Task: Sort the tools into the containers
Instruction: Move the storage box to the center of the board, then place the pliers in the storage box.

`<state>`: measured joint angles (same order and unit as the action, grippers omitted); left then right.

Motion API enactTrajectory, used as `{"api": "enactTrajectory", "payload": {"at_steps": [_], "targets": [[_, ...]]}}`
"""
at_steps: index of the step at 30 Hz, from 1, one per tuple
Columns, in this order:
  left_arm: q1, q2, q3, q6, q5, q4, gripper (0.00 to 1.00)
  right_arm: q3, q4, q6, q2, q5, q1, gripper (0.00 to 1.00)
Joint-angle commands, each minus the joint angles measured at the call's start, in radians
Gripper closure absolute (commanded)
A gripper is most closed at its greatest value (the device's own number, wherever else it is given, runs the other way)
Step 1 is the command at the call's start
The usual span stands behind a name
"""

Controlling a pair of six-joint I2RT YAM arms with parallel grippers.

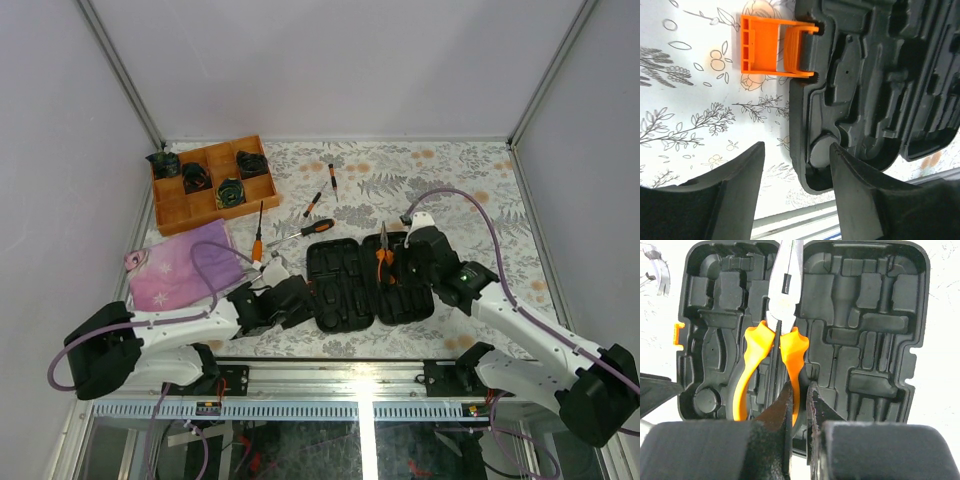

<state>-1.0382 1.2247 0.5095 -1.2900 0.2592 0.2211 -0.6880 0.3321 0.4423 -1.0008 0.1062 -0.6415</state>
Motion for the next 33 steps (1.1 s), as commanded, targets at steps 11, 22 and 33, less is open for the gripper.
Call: {"api": "enactTrajectory", "payload": {"at_steps": [11,22,33], "targets": [[0.318,-0.205,0.058,0.297,-0.079,0.060,0.39,-0.204,-0.076,0.075,-0.270,0.042,-0.274,1.00],[0.344,-0.138,0.031,0.345,-0.168,-0.016,0.44,-0.285,-0.059,0.118,-0.450,0.012,-0.315,1.00],[0.343,-0.080,-0.006,0.280,-0.177,-0.067,0.44,-0.318,-0.053,0.168,-0.566,-0.010,-0.314,1.00]]}}
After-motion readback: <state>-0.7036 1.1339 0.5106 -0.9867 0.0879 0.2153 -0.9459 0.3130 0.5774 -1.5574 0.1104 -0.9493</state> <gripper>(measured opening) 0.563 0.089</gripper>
